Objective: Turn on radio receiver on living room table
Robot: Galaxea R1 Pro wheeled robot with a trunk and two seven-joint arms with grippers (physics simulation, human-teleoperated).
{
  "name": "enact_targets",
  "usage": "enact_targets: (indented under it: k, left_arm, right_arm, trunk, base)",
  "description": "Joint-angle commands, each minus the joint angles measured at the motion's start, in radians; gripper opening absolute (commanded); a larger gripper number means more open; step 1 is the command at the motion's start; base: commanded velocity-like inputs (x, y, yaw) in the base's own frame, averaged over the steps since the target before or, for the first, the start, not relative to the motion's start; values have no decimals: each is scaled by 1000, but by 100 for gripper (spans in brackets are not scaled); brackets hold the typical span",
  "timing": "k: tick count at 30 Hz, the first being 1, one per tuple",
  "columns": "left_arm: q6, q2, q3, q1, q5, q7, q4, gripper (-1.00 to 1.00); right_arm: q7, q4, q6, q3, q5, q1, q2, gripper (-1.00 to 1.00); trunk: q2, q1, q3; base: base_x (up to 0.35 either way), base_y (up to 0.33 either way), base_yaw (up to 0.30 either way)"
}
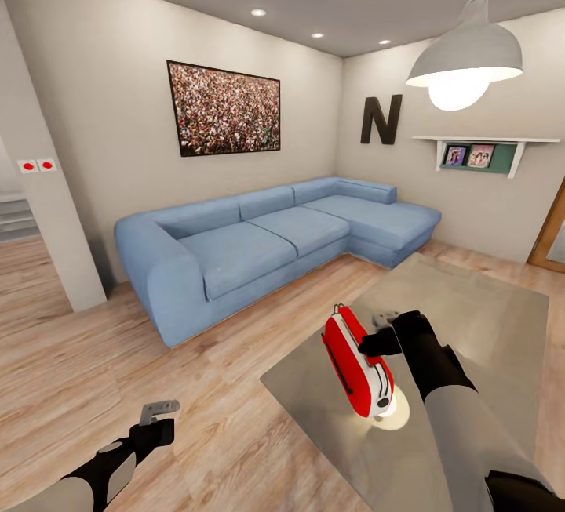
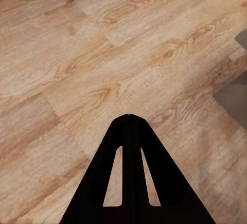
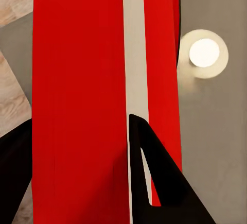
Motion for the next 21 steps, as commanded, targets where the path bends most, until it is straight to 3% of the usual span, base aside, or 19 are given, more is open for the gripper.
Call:
enact_targets:
  k: [1, 4, 21]
  left_arm:
    - [0, 0, 0, 0, 0, 0, 0, -100]
    - [0, 0, 0, 0, 1, 0, 0, -100]
    - [2, 0, 2, 0, 3, 0, 0, -100]
  right_arm:
    - [1, 0, 0, 0, -2, 0, 0, -100]
    - [6, 0, 0, 0, -3, 0, 0, -100]
    - [9, 0, 1, -2, -5, 0, 0, -100]
  trunk:
    - [0, 0, 0]
    - [0, 0, 0]
    - [-119, 65, -53]
  base:
    - [0, 0, 0]
    - [0, 0, 0]
    - [0, 0, 0]
